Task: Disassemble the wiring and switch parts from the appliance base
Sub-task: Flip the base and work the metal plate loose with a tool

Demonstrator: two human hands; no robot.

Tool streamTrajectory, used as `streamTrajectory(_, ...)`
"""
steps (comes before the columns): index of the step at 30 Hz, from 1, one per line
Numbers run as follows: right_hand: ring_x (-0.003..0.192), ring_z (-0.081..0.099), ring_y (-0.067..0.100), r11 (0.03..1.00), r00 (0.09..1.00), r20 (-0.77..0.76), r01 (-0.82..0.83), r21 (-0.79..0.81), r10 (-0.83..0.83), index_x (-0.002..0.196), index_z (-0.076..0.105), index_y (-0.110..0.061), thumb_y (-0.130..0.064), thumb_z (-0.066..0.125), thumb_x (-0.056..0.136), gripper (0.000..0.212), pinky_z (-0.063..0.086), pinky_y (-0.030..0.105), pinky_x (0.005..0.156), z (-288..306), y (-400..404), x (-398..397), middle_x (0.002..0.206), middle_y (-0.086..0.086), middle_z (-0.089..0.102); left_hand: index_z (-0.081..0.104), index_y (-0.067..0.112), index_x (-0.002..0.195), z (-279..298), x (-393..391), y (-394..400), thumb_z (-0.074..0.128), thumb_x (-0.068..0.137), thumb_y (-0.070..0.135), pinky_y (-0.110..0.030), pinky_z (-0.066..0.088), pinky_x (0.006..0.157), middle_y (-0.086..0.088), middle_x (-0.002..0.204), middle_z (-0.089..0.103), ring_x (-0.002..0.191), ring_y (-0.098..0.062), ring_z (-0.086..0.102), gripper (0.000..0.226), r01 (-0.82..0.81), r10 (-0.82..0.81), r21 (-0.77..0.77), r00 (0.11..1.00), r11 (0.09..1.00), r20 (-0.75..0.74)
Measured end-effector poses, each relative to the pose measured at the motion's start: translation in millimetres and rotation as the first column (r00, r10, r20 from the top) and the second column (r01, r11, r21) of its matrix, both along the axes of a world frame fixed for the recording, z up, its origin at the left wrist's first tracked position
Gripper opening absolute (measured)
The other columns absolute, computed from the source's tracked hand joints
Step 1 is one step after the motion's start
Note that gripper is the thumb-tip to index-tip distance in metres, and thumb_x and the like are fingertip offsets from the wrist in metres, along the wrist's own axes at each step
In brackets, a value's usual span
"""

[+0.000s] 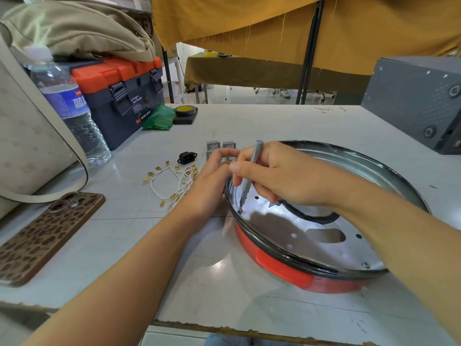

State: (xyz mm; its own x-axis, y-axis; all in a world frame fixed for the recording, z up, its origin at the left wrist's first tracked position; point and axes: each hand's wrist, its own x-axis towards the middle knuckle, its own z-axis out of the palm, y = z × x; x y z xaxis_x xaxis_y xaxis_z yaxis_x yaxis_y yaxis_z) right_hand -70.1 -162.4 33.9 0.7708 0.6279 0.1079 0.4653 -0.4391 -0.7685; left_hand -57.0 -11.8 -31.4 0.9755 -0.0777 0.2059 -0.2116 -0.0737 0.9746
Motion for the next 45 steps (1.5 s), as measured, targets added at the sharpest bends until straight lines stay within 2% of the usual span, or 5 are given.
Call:
streamTrajectory(8,0.045,0.043,0.009,1.0,1.0,-0.005,0.025,-0.014,-0.025,0.09,0.056,0.016,-0.015,0.047,0.096,0.033,0.04,0.016,0.046,-1.7,-2.2,3.0,0.052,0.006,0.053,0.054,0.018,0.116,0.6,1.5,-0.5,0.044,0.092,0.013,-0.016,0.049,0.058,-0.009,0.092,0.068,0.077,-0.011,0.064,0.027,-0.007,0.007,-0.014,0.999,1.0,-0.036)
streamTrajectory(14,0.046,0.05,-0.001,0.999,1.0,-0.027,0.014,0.036,-0.013,0.082,0.06,-0.013,-0.012,0.055,0.094,0.013,0.04,0.012,0.046,1.3,-0.1,1.1,0.054,-0.007,0.057,0.052,0.015,0.118,0.6,0.7,-1.1,0.042,0.094,0.012,-0.013,0.047,0.055,-0.002,0.08,0.066,0.07,-0.008,0.06,0.026,0.002,-0.002,-0.02,1.0,1.0,-0.017)
streamTrajectory(23,0.048,0.05,-0.002,1.0,1.0,-0.02,-0.002,0.011,0.002,0.076,0.06,-0.019,-0.02,0.052,0.096,0.021,0.042,0.013,0.049,3.1,1.9,-4.1,0.053,-0.012,0.056,0.053,0.016,0.108,-1.5,1.6,1.2,0.042,0.095,0.015,-0.011,0.049,0.06,0.015,0.074,0.069,0.072,0.004,0.065,0.017,0.021,-0.021,0.018,0.999,1.0,0.033)
streamTrajectory(36,0.042,0.044,0.0,0.999,0.999,0.015,0.048,0.0,-0.048,0.091,0.057,0.012,-0.013,0.048,0.091,0.026,0.038,0.013,0.045,0.2,-0.7,0.6,0.055,0.005,0.054,0.053,0.022,0.116,1.0,1.2,-1.3,0.047,0.083,0.021,-0.028,0.049,0.068,-0.013,0.092,0.067,0.08,-0.017,0.062,0.034,0.003,-0.003,0.001,0.999,1.0,-0.047)
streamTrajectory(45,0.041,0.047,-0.001,0.994,0.998,-0.068,0.022,0.102,-0.016,0.076,0.063,-0.013,-0.006,0.056,0.09,0.018,0.037,0.011,0.044,2.5,-0.6,2.4,0.046,-0.007,0.054,0.053,0.013,0.116,3.0,-1.0,-2.8,0.044,0.093,0.009,-0.013,0.048,0.059,0.0,0.084,0.066,0.07,-0.004,0.061,0.026,-0.026,0.026,-0.005,1.0,1.0,-0.018)
